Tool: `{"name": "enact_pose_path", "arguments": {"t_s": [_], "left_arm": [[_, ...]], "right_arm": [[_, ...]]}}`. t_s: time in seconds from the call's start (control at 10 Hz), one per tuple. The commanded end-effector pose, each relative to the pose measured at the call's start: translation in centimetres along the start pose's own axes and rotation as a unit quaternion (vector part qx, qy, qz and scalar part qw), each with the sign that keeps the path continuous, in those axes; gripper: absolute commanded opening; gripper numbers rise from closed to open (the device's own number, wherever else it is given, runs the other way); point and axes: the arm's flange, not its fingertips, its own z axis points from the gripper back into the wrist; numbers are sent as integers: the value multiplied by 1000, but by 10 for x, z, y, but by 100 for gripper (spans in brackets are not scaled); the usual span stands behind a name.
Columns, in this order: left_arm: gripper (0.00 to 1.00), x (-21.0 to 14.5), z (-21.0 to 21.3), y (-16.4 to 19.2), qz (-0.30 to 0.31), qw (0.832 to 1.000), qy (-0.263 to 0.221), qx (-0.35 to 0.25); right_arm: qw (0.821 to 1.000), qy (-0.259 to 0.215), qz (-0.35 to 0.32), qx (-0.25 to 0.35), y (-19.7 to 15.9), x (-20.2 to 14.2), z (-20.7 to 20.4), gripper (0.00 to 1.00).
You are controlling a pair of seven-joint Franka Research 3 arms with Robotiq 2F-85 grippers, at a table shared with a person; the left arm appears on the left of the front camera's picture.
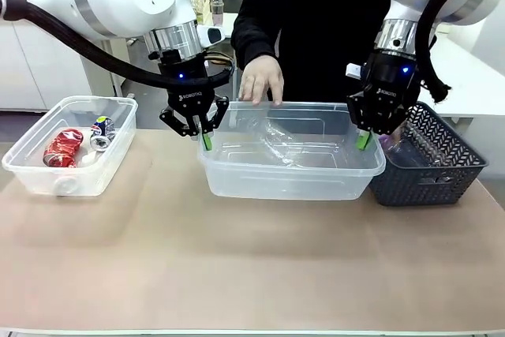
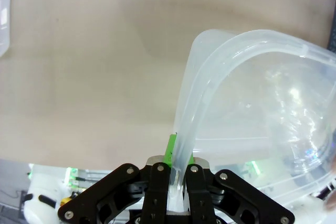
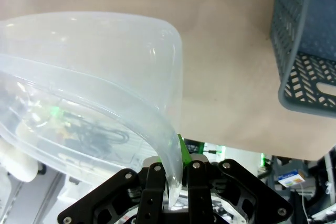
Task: Sort the waste into each basket.
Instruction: Offer the picked Organizing box to the human.
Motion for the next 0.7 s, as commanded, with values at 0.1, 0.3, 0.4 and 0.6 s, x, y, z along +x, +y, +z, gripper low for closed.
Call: {"name": "enact_pose_path", "arguments": {"t_s": [0.1, 0.3, 0.4, 0.6], "left_arm": [[0, 1, 8, 5, 6, 1000, -8, -3], [0, 1, 8, 5, 6, 1000, -8, -3], [0, 1, 8, 5, 6, 1000, -8, -3], [0, 1, 8, 5, 6, 1000, -8, -3]], "right_arm": [[1000, 7, 17, 2, 0, -3, 5, 0], [1000, 7, 17, 2, 0, -3, 5, 0], [1000, 7, 17, 2, 0, -3, 5, 0], [1000, 7, 17, 2, 0, -3, 5, 0]]}}
